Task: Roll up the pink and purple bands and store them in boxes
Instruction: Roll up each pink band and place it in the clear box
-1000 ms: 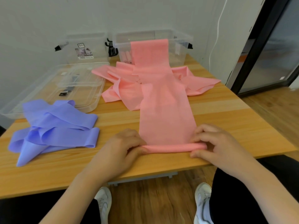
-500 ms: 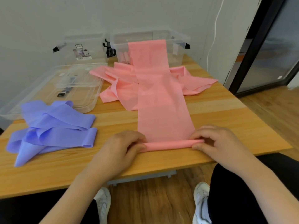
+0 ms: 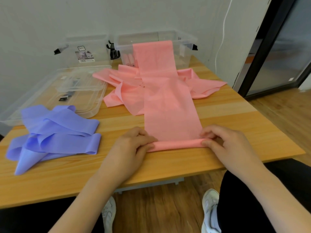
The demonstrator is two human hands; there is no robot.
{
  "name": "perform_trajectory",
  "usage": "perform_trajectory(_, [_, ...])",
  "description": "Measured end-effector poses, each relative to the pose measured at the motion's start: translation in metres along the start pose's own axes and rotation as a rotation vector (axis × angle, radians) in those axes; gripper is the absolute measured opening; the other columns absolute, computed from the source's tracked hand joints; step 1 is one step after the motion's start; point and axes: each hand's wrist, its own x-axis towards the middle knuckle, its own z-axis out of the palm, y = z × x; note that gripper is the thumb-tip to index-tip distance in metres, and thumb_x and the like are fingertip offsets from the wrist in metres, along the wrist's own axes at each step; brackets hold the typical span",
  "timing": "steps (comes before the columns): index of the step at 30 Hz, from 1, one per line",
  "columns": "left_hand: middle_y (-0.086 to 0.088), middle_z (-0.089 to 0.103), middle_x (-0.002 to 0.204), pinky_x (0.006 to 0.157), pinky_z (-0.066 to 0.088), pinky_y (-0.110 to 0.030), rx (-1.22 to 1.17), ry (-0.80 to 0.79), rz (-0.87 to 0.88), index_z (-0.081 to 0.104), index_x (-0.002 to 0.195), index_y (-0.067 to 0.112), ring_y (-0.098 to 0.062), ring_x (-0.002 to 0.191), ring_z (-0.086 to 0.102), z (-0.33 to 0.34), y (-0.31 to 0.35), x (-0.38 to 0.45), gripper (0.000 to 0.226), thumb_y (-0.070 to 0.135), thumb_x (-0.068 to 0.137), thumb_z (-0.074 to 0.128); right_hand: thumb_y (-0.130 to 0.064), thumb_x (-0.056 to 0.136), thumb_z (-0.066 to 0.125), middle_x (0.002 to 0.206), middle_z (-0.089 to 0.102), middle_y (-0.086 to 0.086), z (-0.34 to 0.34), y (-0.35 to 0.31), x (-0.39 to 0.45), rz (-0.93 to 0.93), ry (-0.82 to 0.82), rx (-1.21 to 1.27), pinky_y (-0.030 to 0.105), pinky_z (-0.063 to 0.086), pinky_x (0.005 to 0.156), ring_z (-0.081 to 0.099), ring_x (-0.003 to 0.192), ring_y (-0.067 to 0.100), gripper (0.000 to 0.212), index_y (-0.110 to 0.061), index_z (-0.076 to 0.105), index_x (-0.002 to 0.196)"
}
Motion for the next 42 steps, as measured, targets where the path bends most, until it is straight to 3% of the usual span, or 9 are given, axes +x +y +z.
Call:
perform_trajectory(5, [0.023, 0.042, 0.097, 0.077, 0.029, 0.001, -0.001, -0.076, -0.022, 0.069, 0.109, 0.026, 0.010, 0.091, 0.042, -0.001, 0.002, -0.001, 0.030, 0.023, 0.080, 0.070, -0.010, 0.082, 0.065, 0.086, 0.058, -0.021, 0.002, -0.001, -0.001, 0.010, -0.021, -0.031, 0.000, 0.032, 0.078, 0.054, 0.087, -0.001, 0.024, -0.034, 0.062, 0.079])
perform_trajectory(10, [0.019, 0.047, 0.119, 0.087, 0.024, 0.004, -0.089, 0.004, -0.166, 0.047, 0.132, 0.030, 0.013, 0.100, 0.042, 0.002, 0.018, -0.004, 0.049, 0.012, 0.087, 0.059, -0.019, 0.094, 0.047, 0.121, 0.045, -0.021, 0.006, -0.010, -0.003, 0.150, 0.018, 0.141, -0.012, 0.017, 0.081, 0.037, 0.110, -0.009, 0.033, -0.027, 0.053, 0.126])
perform_trajectory(13, [0.019, 0.039, 0.131, 0.087, 0.019, 0.005, -0.158, 0.009, -0.260, 0.032, 0.138, 0.034, -0.001, 0.117, 0.041, 0.011, 0.035, -0.008, 0.056, 0.012, 0.091, 0.052, -0.024, 0.097, 0.039, 0.126, 0.037, -0.024, 0.017, -0.018, -0.005, 0.205, -0.049, 0.269, -0.013, 0.016, 0.082, 0.029, 0.115, -0.012, 0.037, -0.031, 0.043, 0.133])
perform_trajectory(18, [0.019, 0.050, 0.109, 0.080, 0.025, 0.006, -0.043, 0.030, -0.210, 0.057, 0.117, 0.026, -0.001, 0.092, 0.049, 0.009, 0.031, -0.005, 0.041, 0.005, 0.081, 0.061, -0.007, 0.090, 0.054, 0.117, 0.051, -0.024, 0.009, -0.007, -0.001, 0.185, -0.083, 0.300, 0.009, 0.032, 0.095, 0.046, 0.111, -0.005, 0.036, -0.042, 0.054, 0.100])
perform_trajectory(21, [0.019, 0.055, 0.090, 0.075, 0.032, 0.001, -0.025, 0.053, -0.229, 0.068, 0.092, 0.024, 0.001, 0.084, 0.051, 0.005, 0.023, -0.001, 0.022, 0.007, 0.079, 0.065, -0.003, 0.080, 0.065, 0.098, 0.057, -0.020, 0.006, -0.002, -0.001, 0.117, -0.041, 0.158, 0.001, 0.033, 0.082, 0.050, 0.099, -0.007, 0.036, -0.038, 0.060, 0.080])
perform_trajectory(28, [0.015, 0.055, 0.067, 0.057, 0.036, -0.012, -0.039, 0.048, -0.230, 0.060, 0.085, 0.025, -0.001, 0.073, 0.053, 0.007, 0.025, 0.000, 0.008, 0.021, 0.083, 0.053, -0.018, 0.087, 0.059, 0.090, 0.059, -0.009, 0.009, -0.001, 0.002, 0.149, 0.012, 0.069, 0.001, 0.033, 0.070, 0.049, 0.083, -0.006, 0.023, -0.039, 0.056, 0.078])
perform_trajectory(32, [0.007, 0.054, 0.076, 0.062, 0.041, -0.031, 0.125, 0.097, -0.124, 0.059, 0.083, 0.022, -0.012, 0.068, 0.048, 0.012, 0.023, -0.002, 0.024, 0.034, 0.072, 0.042, -0.019, 0.078, 0.068, 0.078, 0.056, -0.010, 0.010, -0.001, 0.001, 0.127, 0.071, -0.004, 0.007, 0.035, 0.067, 0.050, 0.078, -0.002, 0.022, -0.031, 0.052, 0.070])
perform_trajectory(38, [0.019, 0.053, 0.081, 0.068, 0.039, -0.014, 0.075, -0.007, -0.039, 0.064, 0.084, 0.025, -0.001, 0.077, 0.047, 0.004, 0.018, -0.004, 0.027, 0.043, 0.077, 0.045, -0.018, 0.074, 0.073, 0.087, 0.060, -0.016, -0.005, 0.002, 0.003, -0.002, -0.149, 0.031, 0.004, 0.033, 0.078, 0.051, 0.091, -0.001, 0.013, -0.025, 0.067, 0.082])
perform_trajectory(42, [0.013, 0.058, 0.076, 0.062, 0.036, -0.010, 0.089, 0.006, -0.057, 0.066, 0.084, 0.020, -0.006, 0.070, 0.052, 0.007, 0.019, -0.003, 0.034, 0.041, 0.081, 0.040, -0.016, 0.082, 0.065, 0.084, 0.060, -0.017, 0.001, 0.004, 0.006, -0.008, -0.095, -0.017, 0.009, 0.033, 0.081, 0.048, 0.091, -0.001, 0.012, -0.025, 0.069, 0.089])
